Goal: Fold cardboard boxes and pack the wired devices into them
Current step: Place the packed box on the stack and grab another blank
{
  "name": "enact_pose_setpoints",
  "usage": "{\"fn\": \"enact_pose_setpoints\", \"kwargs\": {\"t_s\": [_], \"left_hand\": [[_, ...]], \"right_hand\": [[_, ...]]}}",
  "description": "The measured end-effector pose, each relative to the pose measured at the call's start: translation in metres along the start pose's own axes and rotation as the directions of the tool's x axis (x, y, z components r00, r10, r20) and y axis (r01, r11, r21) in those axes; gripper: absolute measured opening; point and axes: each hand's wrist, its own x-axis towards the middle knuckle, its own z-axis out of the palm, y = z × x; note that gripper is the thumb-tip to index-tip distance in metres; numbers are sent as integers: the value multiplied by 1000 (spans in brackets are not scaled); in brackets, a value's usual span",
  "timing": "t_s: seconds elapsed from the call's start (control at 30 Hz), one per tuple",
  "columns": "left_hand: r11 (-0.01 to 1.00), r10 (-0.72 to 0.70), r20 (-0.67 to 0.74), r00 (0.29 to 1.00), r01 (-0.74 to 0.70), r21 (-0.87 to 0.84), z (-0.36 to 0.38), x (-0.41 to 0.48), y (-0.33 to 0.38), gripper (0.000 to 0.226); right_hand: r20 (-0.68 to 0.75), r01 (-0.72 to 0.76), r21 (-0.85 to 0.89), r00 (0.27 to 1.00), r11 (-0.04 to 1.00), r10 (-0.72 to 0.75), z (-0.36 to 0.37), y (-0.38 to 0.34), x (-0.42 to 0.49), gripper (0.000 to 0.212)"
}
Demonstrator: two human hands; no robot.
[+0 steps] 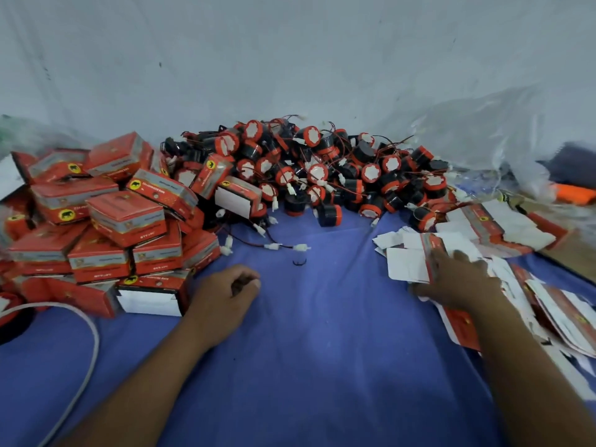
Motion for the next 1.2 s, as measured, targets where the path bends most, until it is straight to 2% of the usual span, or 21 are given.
{"fn": "enact_pose_setpoints", "kwargs": {"t_s": [0.1,0.17,0.23,0.27,0.3,0.33,0.4,0.43,0.47,0.53,0.57,0.63,0.7,0.77,0.83,0.9,1.0,1.07,1.1,1.2], "left_hand": [[1000,-8,-9,1000,8,15,-1,0,3,17],[1000,-10,-15,1000,11,26,-1,-1,3,18],[999,-22,-14,1000,22,24,0,-2,5,18],[999,-39,-9,999,39,10,0,-1,5,15],[998,-56,6,998,56,-18,0,-1,5,14],[996,-66,31,997,68,-59,-1,-2,7,24],[975,-55,73,996,69,-209,-2,-4,14,45],[955,-35,80,996,56,-290,-2,-5,17,45],[931,-23,83,996,51,-361,-2,-6,19,39],[872,-51,96,994,91,-481,0,-9,21,31],[855,-60,93,994,99,-509,2,-10,21,30],[848,-64,74,995,94,-522,4,-10,21,34],[828,-64,84,994,100,-551,4,-8,23,44],[827,-46,93,995,90,-554,3,-7,23,56],[825,-27,97,995,77,-560,2,-7,23,62],[813,-28,100,995,81,-577,5,-8,24,55],[861,-26,93,995,70,-503,9,-11,27,33],[912,-28,33,999,39,-409,9,-12,29,23],[932,-20,-3,1000,18,-363,9,-12,29,21],[964,65,-60,996,-78,-253,7,-13,33,23]], "right_hand": [[-107,61,17,993,998,-59,6,-18,-7,62],[-192,170,58,969,984,-156,6,-33,-18,49],[-420,407,183,855,895,-303,0,-50,-32,33],[-514,534,308,790,787,-334,-6,-63,-45,25],[-552,621,460,760,635,-343,-11,-78,-58,24],[-536,641,628,767,441,-352,-14,-96,-69,22],[-418,479,877,807,48,-416,-10,-134,-84,9],[-348,366,929,831,-44,-433,-6,-150,-89,14],[-267,264,962,853,-71,-449,-2,-163,-93,15],[-125,151,988,880,19,-458,11,-179,-97,24],[-98,164,980,886,109,-453,18,-183,-98,40],[-231,352,908,873,229,-429,29,-184,-97,73],[-403,587,720,788,371,-465,35,-184,-94,91],[-459,714,442,700,543,-547,36,-183,-92,97],[-510,748,278,647,603,-567,33,-181,-92,98],[-586,795,244,577,556,-568,31,-179,-93,92],[-589,869,330,494,369,-639,33,-181,-96,81],[-571,853,472,489,223,-659,35,-182,-99,75],[-577,837,515,500,188,-646,33,-182,-100,71],[-621,812,562,540,157,-568,28,-181,-103,63]]}}
